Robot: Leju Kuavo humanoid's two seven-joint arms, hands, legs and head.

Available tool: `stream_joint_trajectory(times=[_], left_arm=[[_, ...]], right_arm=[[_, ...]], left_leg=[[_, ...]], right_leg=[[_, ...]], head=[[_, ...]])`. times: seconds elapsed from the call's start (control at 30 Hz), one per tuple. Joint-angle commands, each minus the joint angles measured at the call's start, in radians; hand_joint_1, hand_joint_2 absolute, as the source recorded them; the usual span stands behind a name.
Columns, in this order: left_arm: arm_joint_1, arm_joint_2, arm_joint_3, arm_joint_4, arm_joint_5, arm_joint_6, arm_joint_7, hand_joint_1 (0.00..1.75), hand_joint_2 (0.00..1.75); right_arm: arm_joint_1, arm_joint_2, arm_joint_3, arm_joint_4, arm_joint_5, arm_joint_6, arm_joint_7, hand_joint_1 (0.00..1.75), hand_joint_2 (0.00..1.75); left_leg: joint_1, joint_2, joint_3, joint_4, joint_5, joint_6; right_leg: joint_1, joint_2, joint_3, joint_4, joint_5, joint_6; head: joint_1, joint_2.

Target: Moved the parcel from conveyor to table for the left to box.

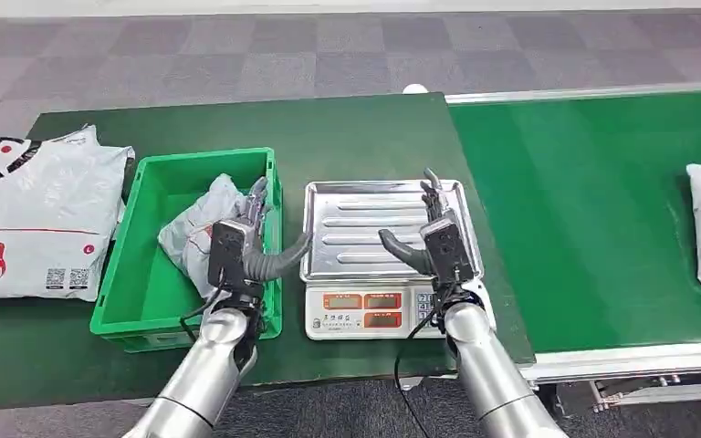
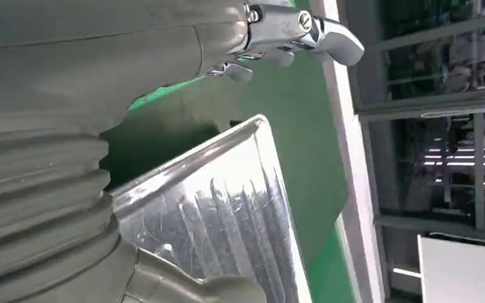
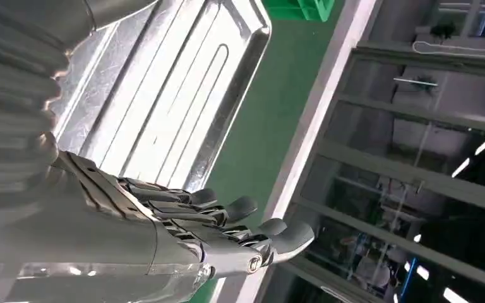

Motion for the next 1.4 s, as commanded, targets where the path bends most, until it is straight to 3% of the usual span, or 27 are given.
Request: stream_joint_trajectory(times=[0.03,0.93,1.4], left_arm=[[0.012,0.046,-0.024,-0.027,0.064,-0.091,0.011,0.0,1.75],[-0.058,0.04,-0.056,0.04,0.098,-0.115,0.003,0.0,1.75],[-0.087,0.029,-0.088,0.044,0.09,-0.126,0.027,0.0,1.75]], right_arm=[[-0.071,0.001,0.019,0.11,-0.015,0.016,-0.026,0.0,1.75],[-0.092,0.005,0.028,0.164,-0.051,0.026,-0.055,0.0,1.75],[-0.05,-0.012,0.02,0.104,-0.068,0.01,-0.048,0.0,1.75]], left_leg=[[0.0,0.003,0.003,-0.001,-0.001,0.0],[0.0,0.002,0.004,-0.001,-0.001,0.0],[0.001,-0.001,0.004,-0.001,-0.001,0.0]], right_leg=[[0.0,0.003,0.002,-0.001,0.0,-0.001],[0.0,0.002,0.003,-0.002,0.0,-0.001],[0.001,0.0,0.004,-0.002,-0.001,-0.001]], head=[[0.0,0.0],[0.0,0.0],[0.0,0.0]])
